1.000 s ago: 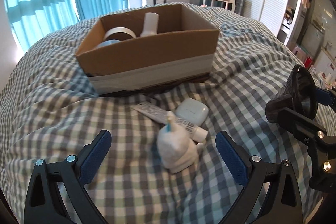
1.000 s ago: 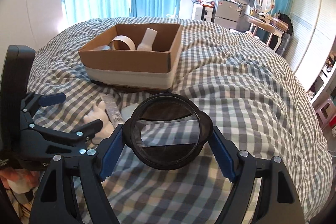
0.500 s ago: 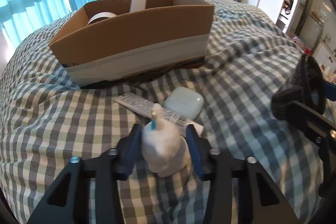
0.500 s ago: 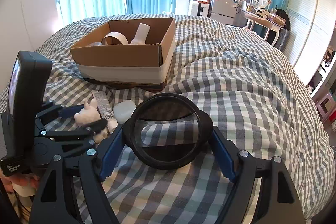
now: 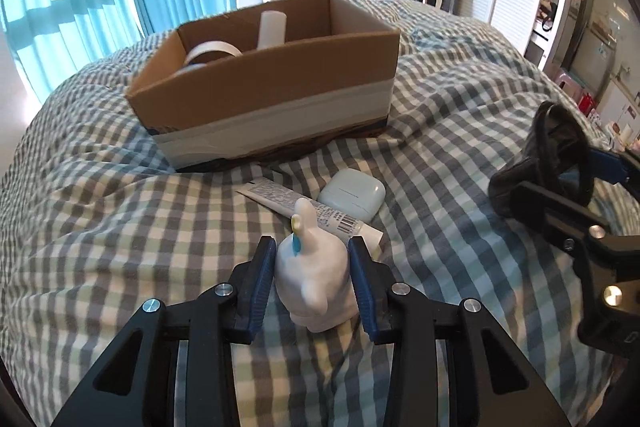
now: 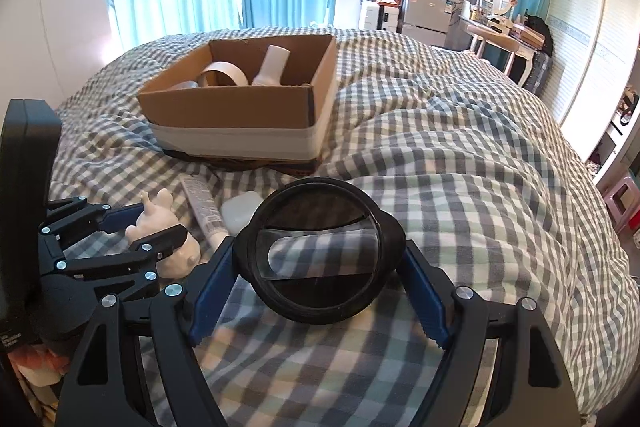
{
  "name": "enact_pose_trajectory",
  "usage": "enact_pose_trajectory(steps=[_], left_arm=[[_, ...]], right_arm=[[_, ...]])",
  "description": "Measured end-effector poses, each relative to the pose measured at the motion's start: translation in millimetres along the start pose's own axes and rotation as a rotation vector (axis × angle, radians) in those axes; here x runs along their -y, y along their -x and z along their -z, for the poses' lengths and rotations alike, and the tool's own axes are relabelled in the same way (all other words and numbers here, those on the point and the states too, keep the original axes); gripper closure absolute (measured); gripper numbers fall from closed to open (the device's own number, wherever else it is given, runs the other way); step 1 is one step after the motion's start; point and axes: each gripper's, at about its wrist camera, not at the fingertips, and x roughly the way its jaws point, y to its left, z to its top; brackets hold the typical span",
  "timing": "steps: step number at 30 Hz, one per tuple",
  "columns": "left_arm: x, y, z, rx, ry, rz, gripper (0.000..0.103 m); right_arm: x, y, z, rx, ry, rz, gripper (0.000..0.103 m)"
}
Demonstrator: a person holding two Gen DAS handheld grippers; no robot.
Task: Organize objects
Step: 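Lift the black mirror with the right tool while the left tool grasps the white bunny bottle, then carry the mirror and bunny bottle into the box and open both tools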
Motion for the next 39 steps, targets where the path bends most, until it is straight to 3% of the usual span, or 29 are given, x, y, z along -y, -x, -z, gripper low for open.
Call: enact_pose_trajectory(steps=[11, 25, 39], left_arm=[[-18, 48, 0, 0.094, 0.027, -0.03, 0.065], [-45, 97, -24, 0.204, 0.063, -0.057, 0.065], [-72, 97, -93, 0.261, 0.078, -0.073, 0.065]], right_arm=[[-31, 25, -14, 0.055, 0.061, 0.02, 0.024], [-57, 56, -39, 0.128, 0.12, 0.013, 0.024], [-44, 39, -110, 0.174, 0.084, -0.004, 0.024]])
